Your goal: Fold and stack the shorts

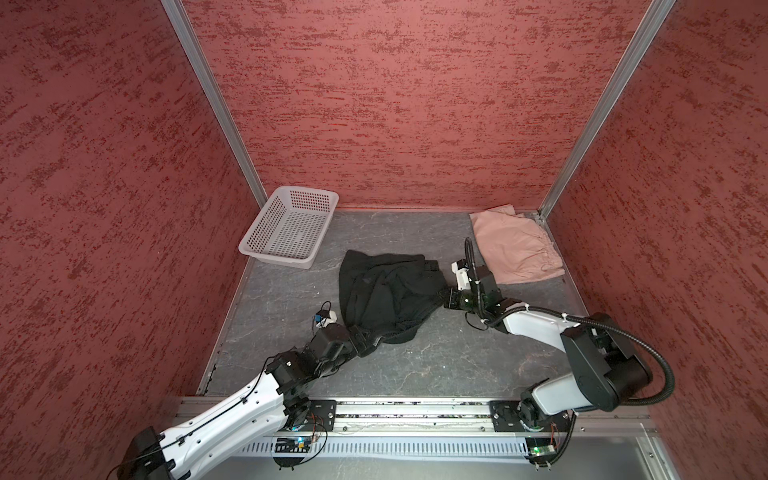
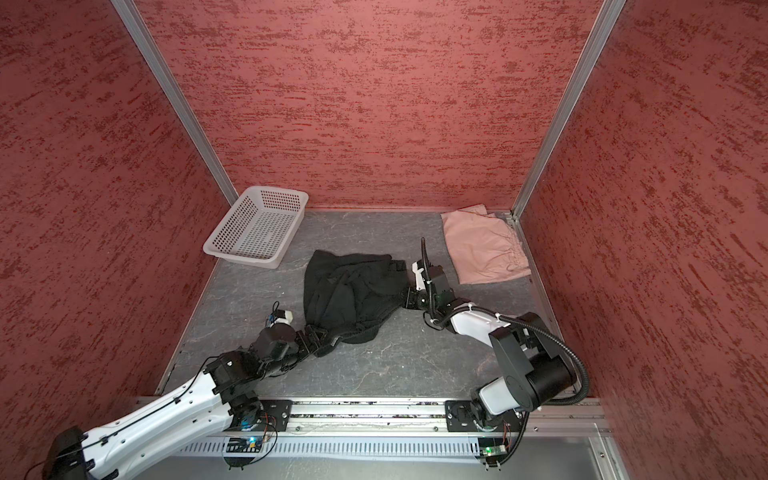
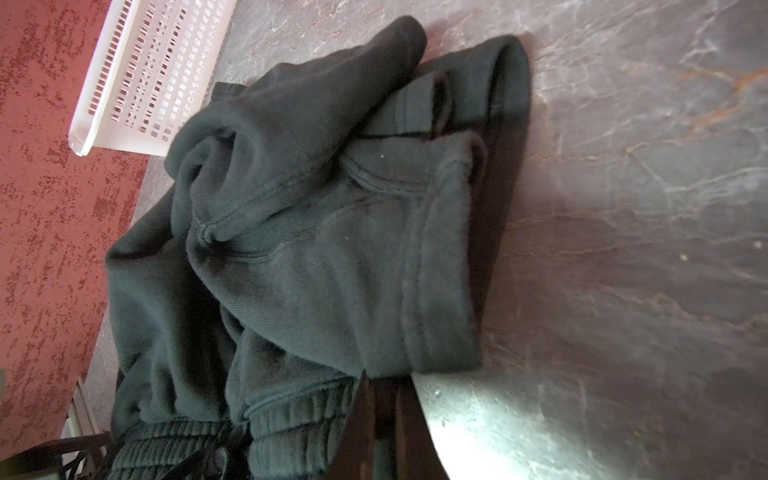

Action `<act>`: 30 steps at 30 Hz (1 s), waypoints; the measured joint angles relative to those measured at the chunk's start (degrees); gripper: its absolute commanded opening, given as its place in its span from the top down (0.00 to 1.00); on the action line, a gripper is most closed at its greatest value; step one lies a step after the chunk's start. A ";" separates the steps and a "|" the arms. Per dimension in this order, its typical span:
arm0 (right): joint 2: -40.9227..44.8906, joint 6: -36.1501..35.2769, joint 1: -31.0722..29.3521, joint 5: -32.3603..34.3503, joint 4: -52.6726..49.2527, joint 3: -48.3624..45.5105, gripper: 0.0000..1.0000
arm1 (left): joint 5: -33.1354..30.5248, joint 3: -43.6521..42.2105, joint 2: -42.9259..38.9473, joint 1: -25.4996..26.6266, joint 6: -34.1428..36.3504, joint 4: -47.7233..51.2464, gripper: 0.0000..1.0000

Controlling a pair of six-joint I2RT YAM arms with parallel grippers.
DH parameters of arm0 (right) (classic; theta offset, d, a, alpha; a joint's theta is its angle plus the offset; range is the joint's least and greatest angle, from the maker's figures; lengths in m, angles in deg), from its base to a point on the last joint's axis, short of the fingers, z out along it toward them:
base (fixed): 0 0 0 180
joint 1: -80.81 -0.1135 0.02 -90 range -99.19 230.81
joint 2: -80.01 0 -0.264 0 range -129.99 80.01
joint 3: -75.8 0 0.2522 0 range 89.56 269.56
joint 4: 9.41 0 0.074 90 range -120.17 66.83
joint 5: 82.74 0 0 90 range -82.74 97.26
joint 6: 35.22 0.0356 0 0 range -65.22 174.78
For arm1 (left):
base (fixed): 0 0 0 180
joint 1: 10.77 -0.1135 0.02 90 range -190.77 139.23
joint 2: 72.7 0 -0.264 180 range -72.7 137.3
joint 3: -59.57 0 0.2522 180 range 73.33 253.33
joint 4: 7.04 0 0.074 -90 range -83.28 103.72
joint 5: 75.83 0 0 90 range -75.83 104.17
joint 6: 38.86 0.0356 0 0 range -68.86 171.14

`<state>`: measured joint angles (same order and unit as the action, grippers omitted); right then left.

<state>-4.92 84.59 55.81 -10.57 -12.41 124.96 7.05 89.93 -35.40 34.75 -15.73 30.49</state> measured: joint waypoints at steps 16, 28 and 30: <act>-0.87 4.04 0.02 -4.76 4.02 -5.60 0.43 | 5.31 -1.90 1.31 1.44 -2.84 -2.12 0.13; 3.54 1.16 0.02 1.62 -5.07 -4.04 0.42 | 4.74 -0.96 0.39 4.57 -4.87 4.79 0.01; 4.15 1.07 0.02 1.66 -5.64 -4.09 0.40 | 4.31 -1.81 1.57 4.57 -4.83 2.97 0.02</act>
<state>-0.77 85.66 55.84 -8.91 -18.04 120.87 11.36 88.12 -33.83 39.32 -20.56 33.46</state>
